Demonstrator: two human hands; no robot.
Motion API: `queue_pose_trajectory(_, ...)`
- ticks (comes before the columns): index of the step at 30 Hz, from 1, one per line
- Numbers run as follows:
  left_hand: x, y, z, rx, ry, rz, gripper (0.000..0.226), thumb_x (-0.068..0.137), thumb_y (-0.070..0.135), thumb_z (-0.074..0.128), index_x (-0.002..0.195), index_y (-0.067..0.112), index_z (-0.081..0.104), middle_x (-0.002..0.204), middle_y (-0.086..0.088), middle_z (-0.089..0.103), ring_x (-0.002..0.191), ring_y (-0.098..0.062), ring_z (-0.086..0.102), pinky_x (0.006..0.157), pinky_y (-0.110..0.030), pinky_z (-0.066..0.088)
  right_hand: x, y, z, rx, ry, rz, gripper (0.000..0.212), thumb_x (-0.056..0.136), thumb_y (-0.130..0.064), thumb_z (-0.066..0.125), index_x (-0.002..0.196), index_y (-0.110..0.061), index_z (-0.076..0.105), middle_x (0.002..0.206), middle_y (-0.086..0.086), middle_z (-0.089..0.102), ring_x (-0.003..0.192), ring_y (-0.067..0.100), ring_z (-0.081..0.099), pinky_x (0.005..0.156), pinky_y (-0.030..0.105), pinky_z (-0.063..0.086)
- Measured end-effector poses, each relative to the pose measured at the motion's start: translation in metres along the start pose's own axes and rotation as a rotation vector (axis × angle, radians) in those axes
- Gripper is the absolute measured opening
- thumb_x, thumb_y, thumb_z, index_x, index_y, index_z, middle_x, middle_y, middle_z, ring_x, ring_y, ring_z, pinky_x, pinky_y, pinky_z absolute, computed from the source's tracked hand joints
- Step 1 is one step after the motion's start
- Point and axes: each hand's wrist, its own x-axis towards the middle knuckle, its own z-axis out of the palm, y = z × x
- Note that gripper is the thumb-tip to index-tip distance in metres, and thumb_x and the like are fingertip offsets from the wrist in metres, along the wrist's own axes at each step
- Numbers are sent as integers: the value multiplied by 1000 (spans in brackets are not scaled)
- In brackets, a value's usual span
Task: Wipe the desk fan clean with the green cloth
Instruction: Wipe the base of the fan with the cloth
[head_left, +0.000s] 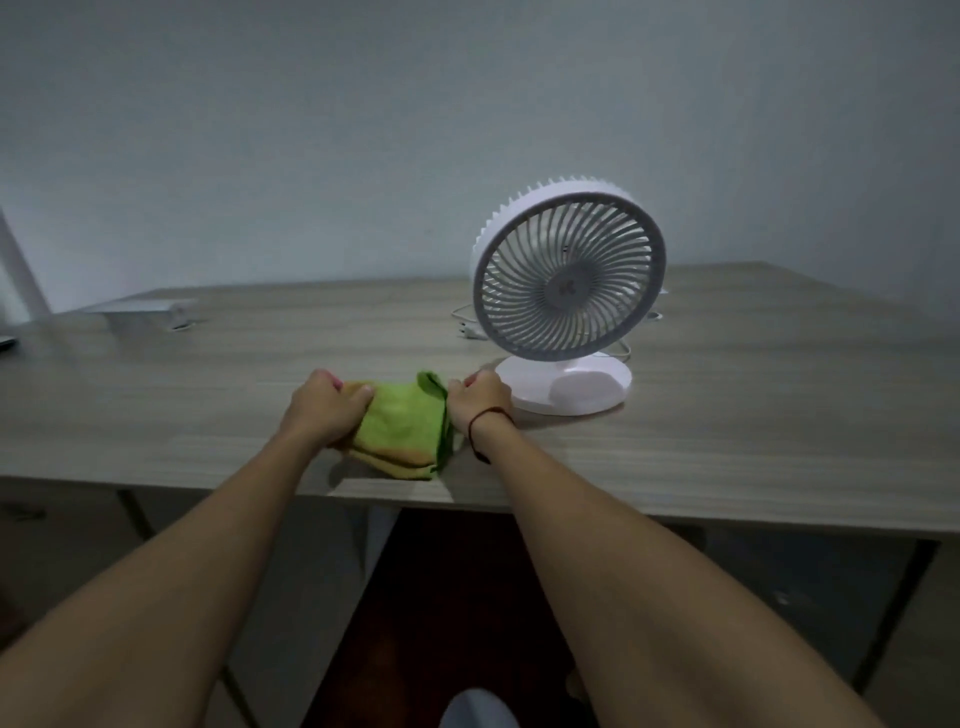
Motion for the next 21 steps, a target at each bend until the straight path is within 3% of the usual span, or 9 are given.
queue_pose_trajectory(2,-4,-13,-2,258,15,5,64,81,47,64,128,9,44,131,-20,51,121,-39,50,99,-45,45,-1,-1,10,-91,-11,-43,41,93,-26,46,129,-8,51,136,14,53,127,33,49,102,38,42)
queue_pose_trajectory(4,-6,-19,6,270,18,138,54,83,39,62,129,14,48,130,-16,53,122,-36,51,100,-44,45,-2,-4,19,-126,-2,-162,36,94,-21,44,126,-10,54,133,13,56,123,30,52,101,37,44)
queue_pose_trajectory(7,0,-28,21,196,-76,294,28,86,26,57,109,12,66,113,-15,68,108,-32,62,91,-39,51,-1,-5,37,-131,-103,-317,29,90,-14,48,113,-11,66,119,13,66,112,29,60,96,32,48)
queue_pose_trajectory(9,7,-36,28,256,-145,296,28,90,27,48,101,7,66,112,-21,67,106,-36,62,90,-41,51,2,0,51,-278,-245,-357,29,89,-14,50,111,-11,68,119,15,66,112,31,61,97,33,49)
queue_pose_trajectory(12,20,-44,30,397,-266,273,45,98,30,32,130,1,48,146,-21,42,133,-34,43,110,-45,36,9,1,72,-503,-341,-364,30,93,-18,42,111,-4,62,125,20,60,116,35,57,95,37,45)
queue_pose_trajectory(14,32,-48,27,469,-319,270,52,101,30,25,144,2,31,158,-15,22,145,-28,26,117,-46,23,14,-3,86,-608,-334,-394,40,97,-21,35,126,-1,53,141,19,48,129,32,47,105,38,37)
queue_pose_trajectory(17,45,-53,23,485,-338,267,52,102,28,22,148,3,24,161,-14,14,148,-27,18,120,-43,18,19,-10,98,-701,-326,-402,48,98,-25,32,139,-2,41,152,14,36,139,28,35,114,38,27)
queue_pose_trajectory(21,48,-51,24,472,-344,273,51,103,25,23,147,0,24,160,-18,14,148,-27,16,121,-38,15,24,-14,100,-725,-331,-402,48,97,-27,34,138,-4,44,149,14,40,137,28,38,112,37,30)
